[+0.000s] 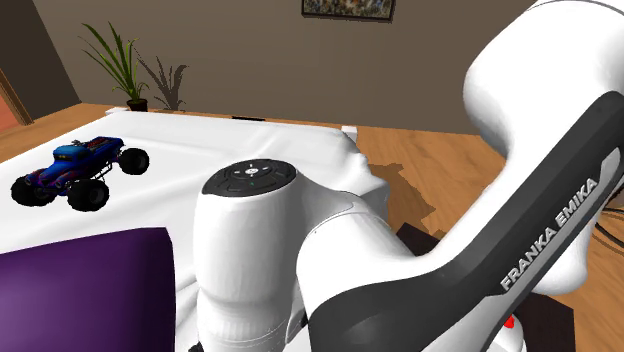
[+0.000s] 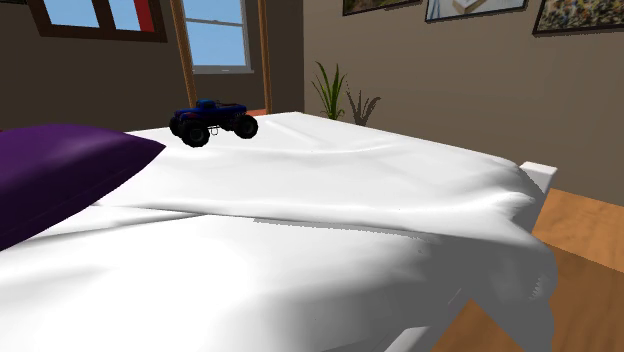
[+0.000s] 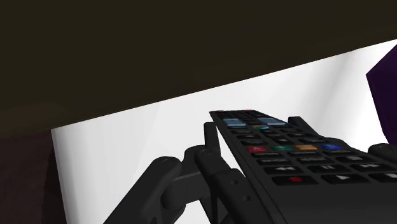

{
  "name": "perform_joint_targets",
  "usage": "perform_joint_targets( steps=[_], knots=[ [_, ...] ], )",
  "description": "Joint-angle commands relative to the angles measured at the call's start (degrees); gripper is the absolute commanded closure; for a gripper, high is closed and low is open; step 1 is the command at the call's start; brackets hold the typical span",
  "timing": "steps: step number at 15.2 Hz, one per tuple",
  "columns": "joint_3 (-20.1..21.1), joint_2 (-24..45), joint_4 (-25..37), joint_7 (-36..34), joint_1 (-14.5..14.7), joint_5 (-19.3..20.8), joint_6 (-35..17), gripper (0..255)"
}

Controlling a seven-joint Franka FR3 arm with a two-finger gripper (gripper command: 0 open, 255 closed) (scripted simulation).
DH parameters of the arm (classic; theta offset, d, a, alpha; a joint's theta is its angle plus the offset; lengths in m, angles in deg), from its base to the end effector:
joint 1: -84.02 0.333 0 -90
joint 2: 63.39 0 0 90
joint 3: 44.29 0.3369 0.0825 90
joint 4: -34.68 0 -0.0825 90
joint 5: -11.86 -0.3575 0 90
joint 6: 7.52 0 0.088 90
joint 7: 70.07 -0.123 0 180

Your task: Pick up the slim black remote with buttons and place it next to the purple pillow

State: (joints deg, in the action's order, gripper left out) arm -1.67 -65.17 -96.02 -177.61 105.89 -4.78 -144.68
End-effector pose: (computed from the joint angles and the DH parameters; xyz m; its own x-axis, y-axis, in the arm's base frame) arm 0.2126 0.4612 0.3991 0.5710 -0.7890 -0.2267 -0.8159 -0.5761 -0.0499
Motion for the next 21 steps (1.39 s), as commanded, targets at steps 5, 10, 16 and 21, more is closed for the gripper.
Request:
perform_joint_targets(
  steps=[5, 10, 16, 21],
  knots=[
    [0.50, 4.25, -2.84, -1.17, 0.45, 2.39, -5.39, 255],
    [0.32, 6.30, -3.51, -2.01, 0.73, 4.00, -7.75, 255],
    [0.27, 6.29, -3.51, -2.01, 0.78, 3.99, -7.75, 255],
    [0.21, 6.60, -3.09, -2.31, 0.83, 4.38, -7.59, 0]
  ],
)
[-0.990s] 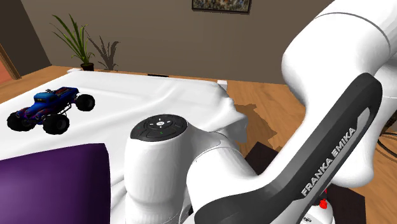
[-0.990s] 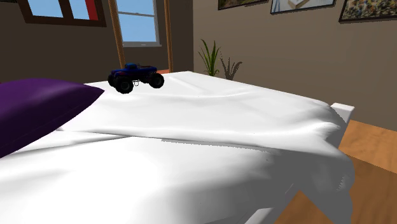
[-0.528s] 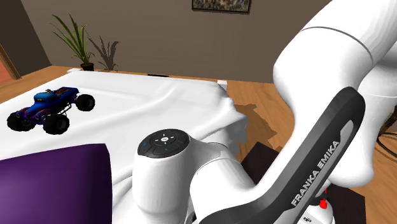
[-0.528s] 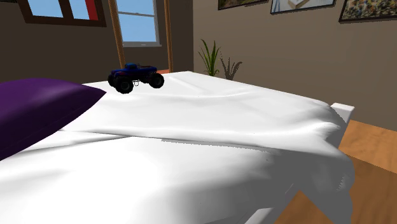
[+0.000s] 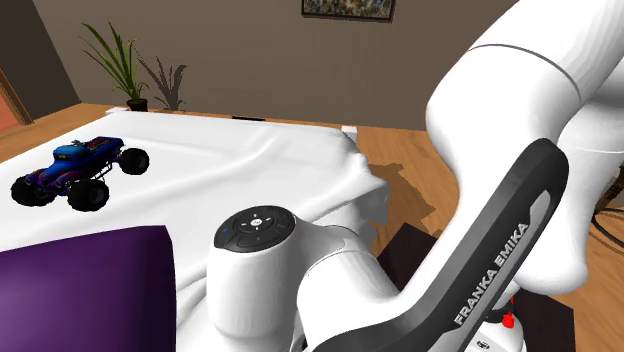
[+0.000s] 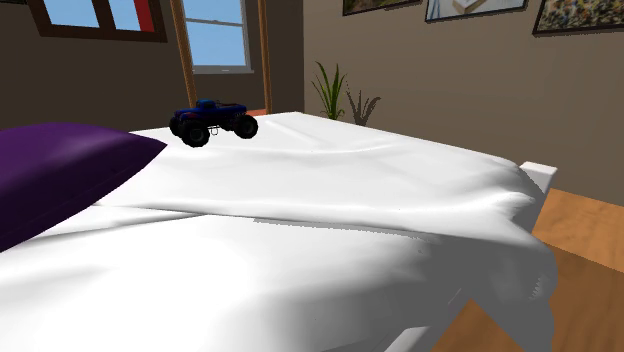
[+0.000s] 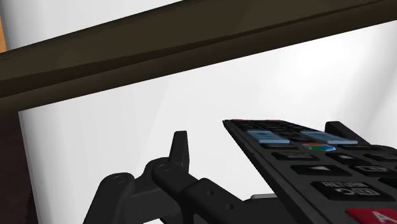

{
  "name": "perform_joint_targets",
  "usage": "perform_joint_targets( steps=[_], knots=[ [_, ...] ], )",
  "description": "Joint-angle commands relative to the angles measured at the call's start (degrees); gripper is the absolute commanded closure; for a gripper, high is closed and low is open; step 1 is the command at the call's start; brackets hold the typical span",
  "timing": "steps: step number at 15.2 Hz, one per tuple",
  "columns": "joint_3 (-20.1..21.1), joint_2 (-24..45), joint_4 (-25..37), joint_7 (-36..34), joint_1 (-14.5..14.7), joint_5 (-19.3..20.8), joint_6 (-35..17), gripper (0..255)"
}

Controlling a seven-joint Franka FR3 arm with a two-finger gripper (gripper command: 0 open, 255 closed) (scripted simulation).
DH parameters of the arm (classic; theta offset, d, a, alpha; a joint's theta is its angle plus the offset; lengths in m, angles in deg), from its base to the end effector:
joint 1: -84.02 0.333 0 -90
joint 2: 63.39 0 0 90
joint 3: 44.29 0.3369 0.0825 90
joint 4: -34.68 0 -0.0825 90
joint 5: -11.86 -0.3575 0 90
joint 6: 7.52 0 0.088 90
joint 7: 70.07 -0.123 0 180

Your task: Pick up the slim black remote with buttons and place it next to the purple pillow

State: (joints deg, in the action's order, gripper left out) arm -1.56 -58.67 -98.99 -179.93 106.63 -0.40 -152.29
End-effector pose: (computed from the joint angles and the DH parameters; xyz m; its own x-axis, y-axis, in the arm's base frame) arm 0.2145 0.4626 0.3481 0.5705 -0.7900 -0.2244 -0.8150 -0.5783 -0.0361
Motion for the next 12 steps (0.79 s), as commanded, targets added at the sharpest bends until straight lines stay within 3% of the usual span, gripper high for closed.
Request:
perform_joint_targets(
  steps=[1, 5, 12],
  knots=[
    [0.16, -0.21, -0.55, 0.32, 0.04, -0.39, -0.14, 0],
    [-0.13, -7.98, 0.89, 4.67, -1.38, -6.42, 8.06, 0],
    [-0.25, -7.97, 0.89, 4.66, -1.25, -6.41, 8.06, 0]
  ],
)
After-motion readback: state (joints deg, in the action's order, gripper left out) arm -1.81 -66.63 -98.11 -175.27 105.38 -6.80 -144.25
